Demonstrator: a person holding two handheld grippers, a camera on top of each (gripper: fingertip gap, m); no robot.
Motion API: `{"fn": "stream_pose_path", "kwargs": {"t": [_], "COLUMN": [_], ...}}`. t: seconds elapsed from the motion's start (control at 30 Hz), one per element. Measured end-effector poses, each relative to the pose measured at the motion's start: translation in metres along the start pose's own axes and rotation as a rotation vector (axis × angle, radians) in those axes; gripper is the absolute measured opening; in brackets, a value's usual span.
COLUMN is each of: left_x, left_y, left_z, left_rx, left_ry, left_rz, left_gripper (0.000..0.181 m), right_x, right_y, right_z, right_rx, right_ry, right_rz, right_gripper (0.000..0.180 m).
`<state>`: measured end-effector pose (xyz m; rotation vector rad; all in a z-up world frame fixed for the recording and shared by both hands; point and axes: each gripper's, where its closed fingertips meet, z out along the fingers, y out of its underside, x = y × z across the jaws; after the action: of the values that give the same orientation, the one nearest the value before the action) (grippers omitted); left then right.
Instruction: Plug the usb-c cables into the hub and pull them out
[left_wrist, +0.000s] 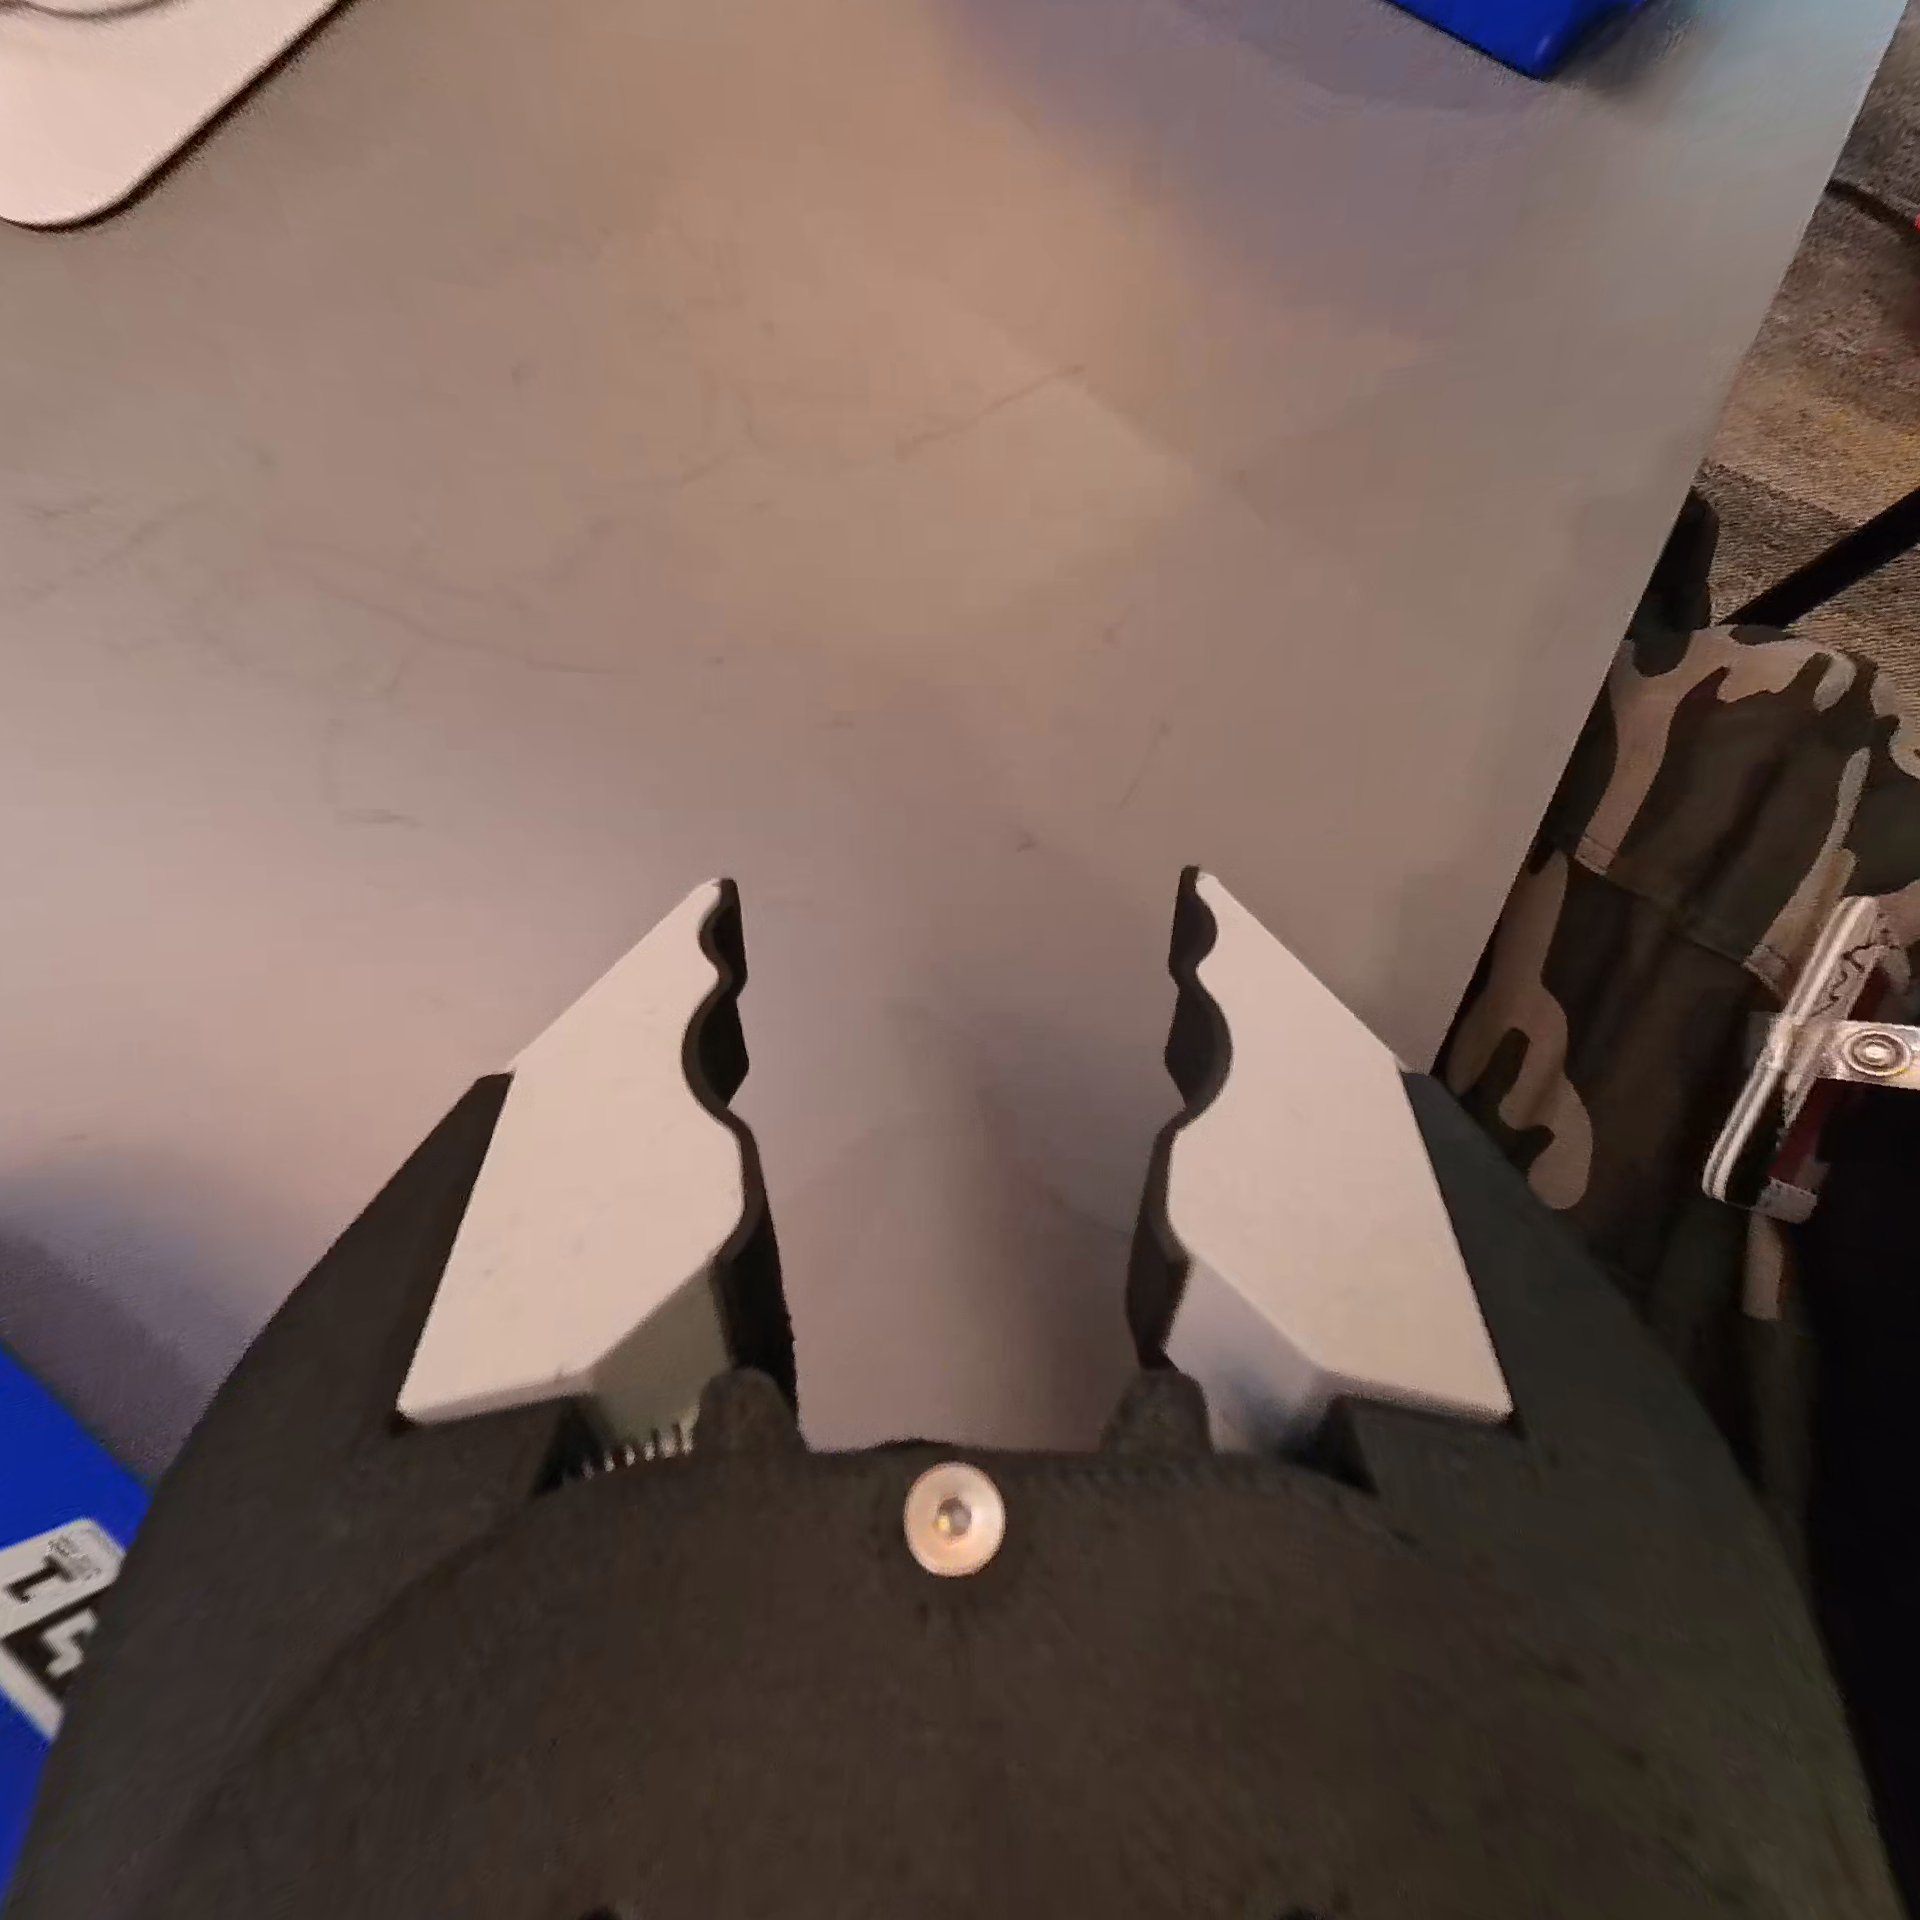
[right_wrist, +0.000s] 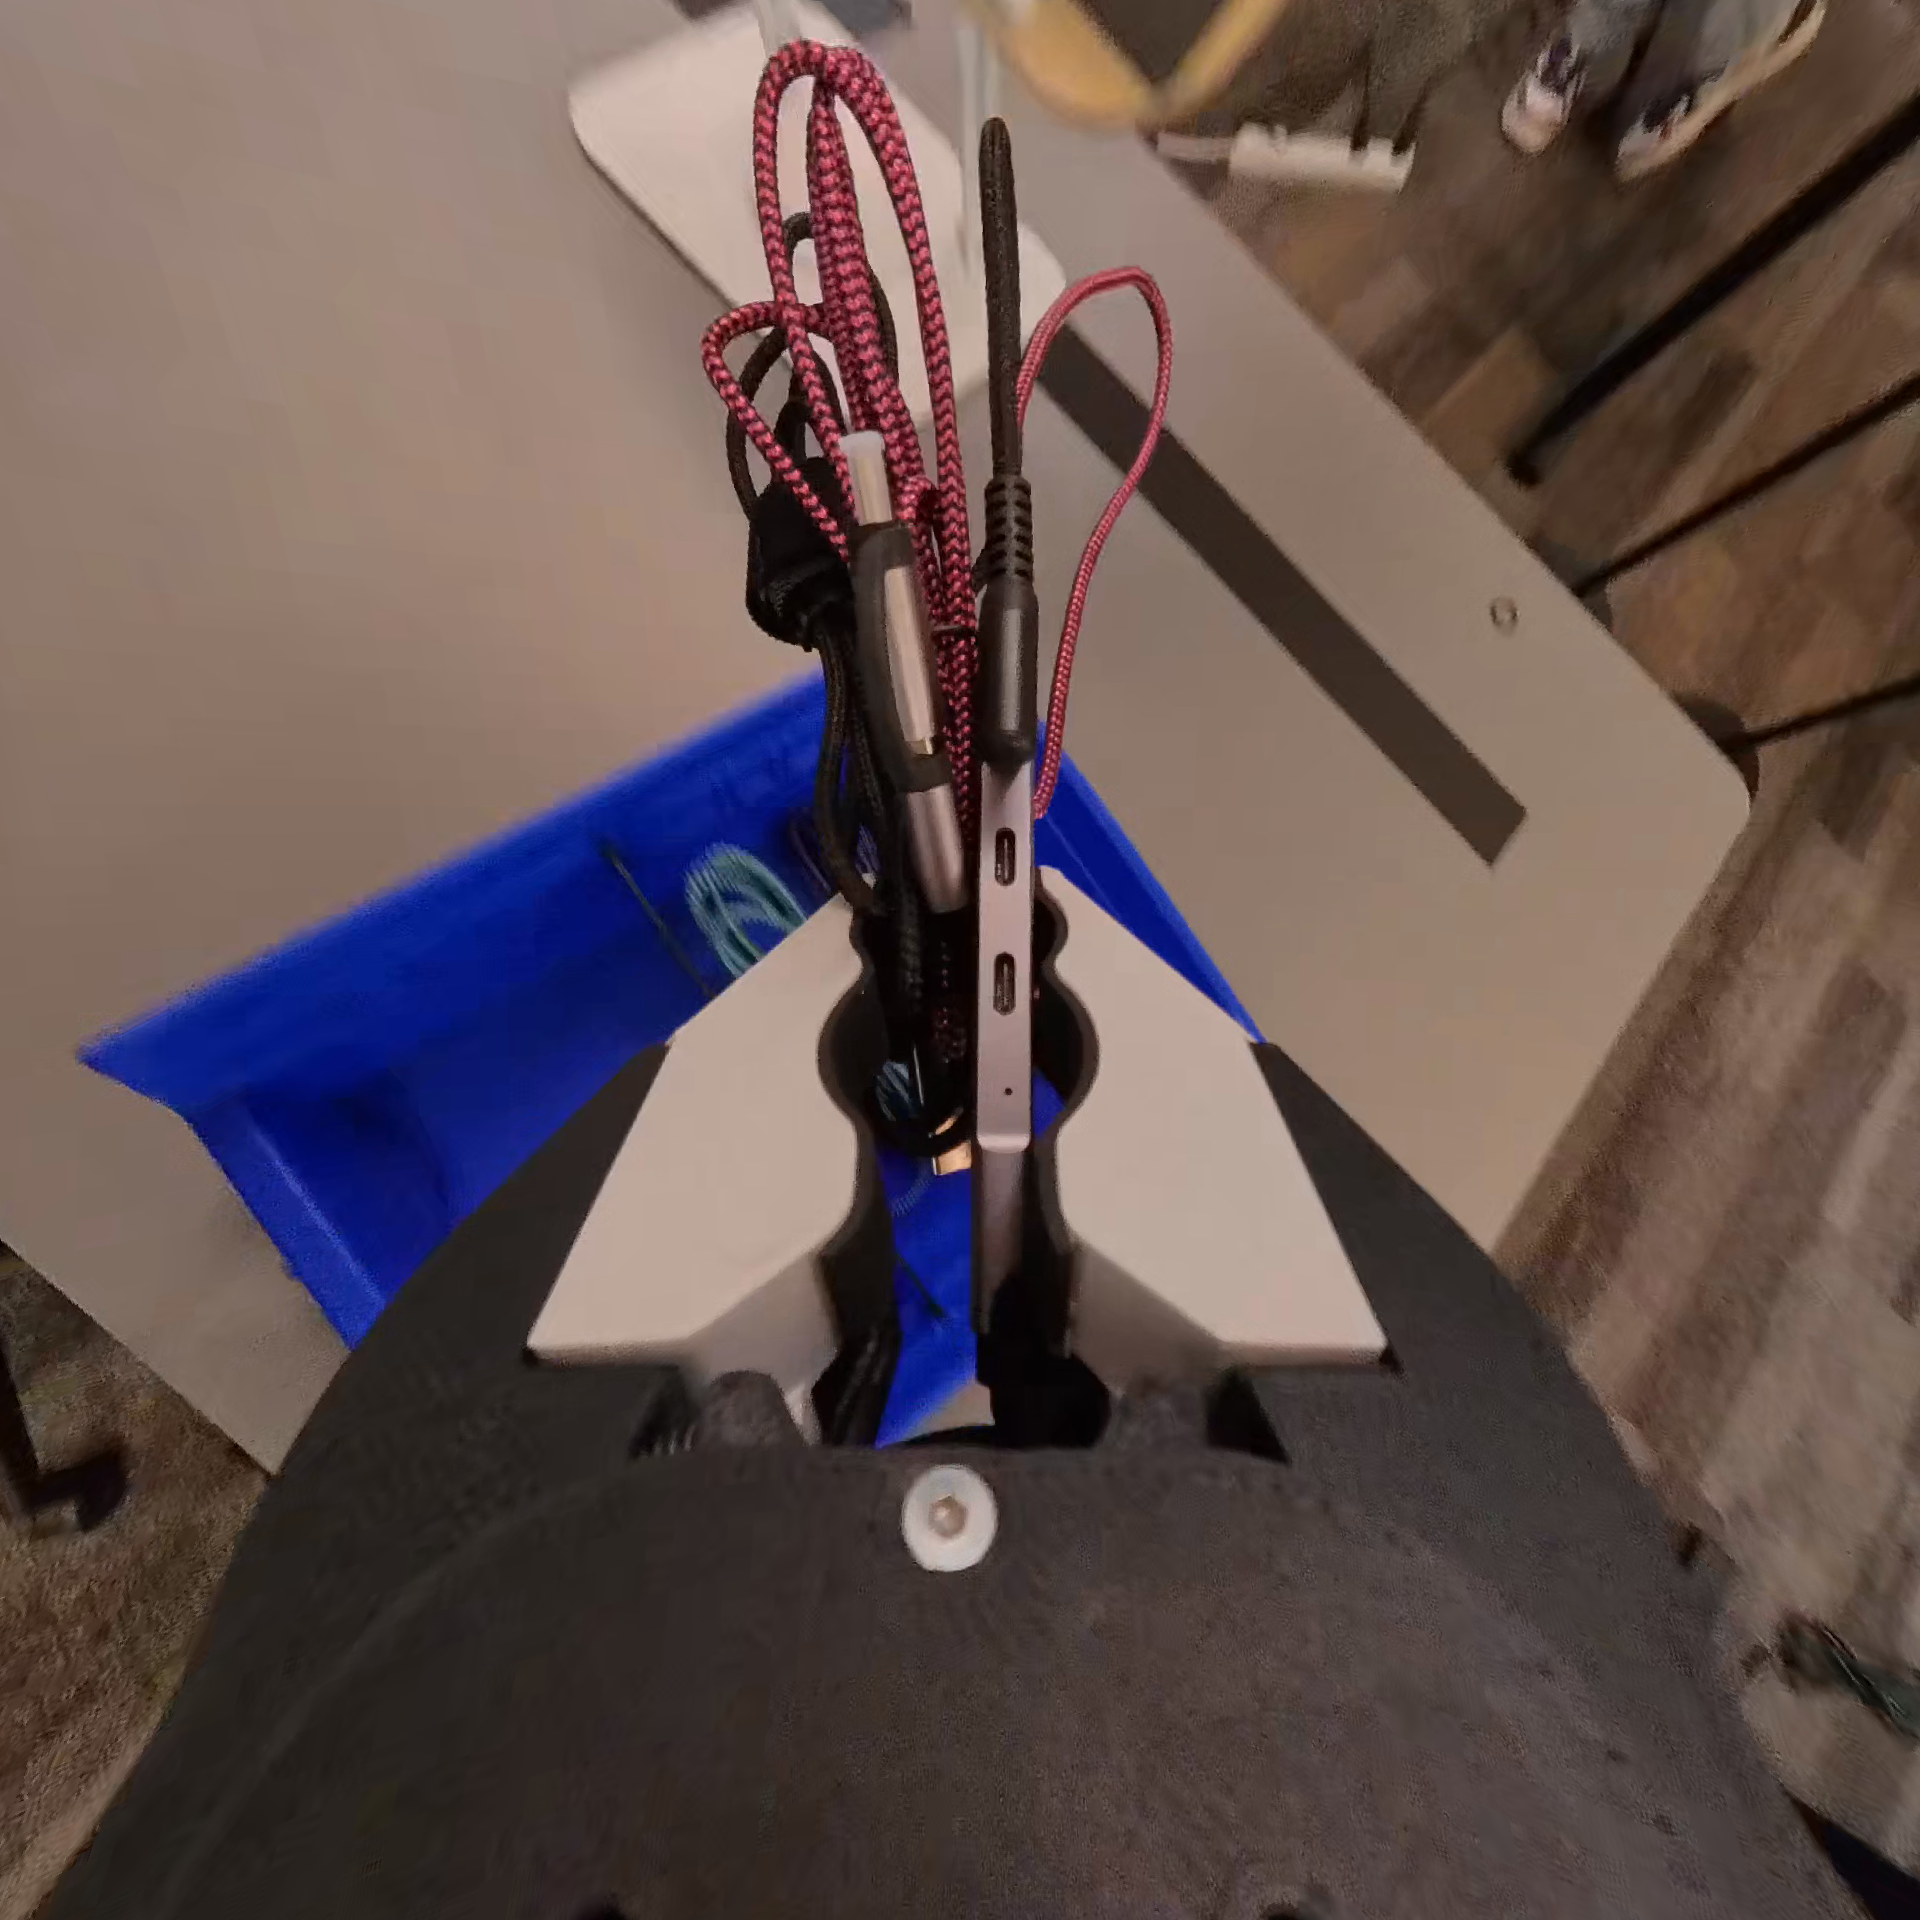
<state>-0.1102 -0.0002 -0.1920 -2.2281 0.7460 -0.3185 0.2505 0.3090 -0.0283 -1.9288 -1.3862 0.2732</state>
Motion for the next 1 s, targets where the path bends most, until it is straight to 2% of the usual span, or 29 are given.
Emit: {"fn": "stream_pose_path", "kwargs": {"t": [0.2,0.33,0.57,1.0], "left_x": [0.003,0.004,0.005,0.014], "left_y": [0.012,0.020,0.027,0.035], "left_z": [0.011,0.018,0.025,0.027], "left_rx": [-0.041,-0.066,-0.091,-0.121], "left_ry": [0.011,0.009,0.018,0.036], "left_rz": [-0.005,-0.010,-0.015,0.004], "left_gripper": [0.081,0.081,0.081,0.083], "right_x": [0.011,0.004,0.003,0.010], "right_y": [0.067,0.103,0.131,0.163], "right_z": [0.021,0.044,0.079,0.101], "right_rx": [-0.108,-0.277,-0.525,-1.022], "right_ry": [-0.084,-0.139,-0.169,-0.185], "right_rz": [0.000,-0.055,-0.111,-0.161], "right_gripper": [0.022,0.022,0.023,0.024]}}
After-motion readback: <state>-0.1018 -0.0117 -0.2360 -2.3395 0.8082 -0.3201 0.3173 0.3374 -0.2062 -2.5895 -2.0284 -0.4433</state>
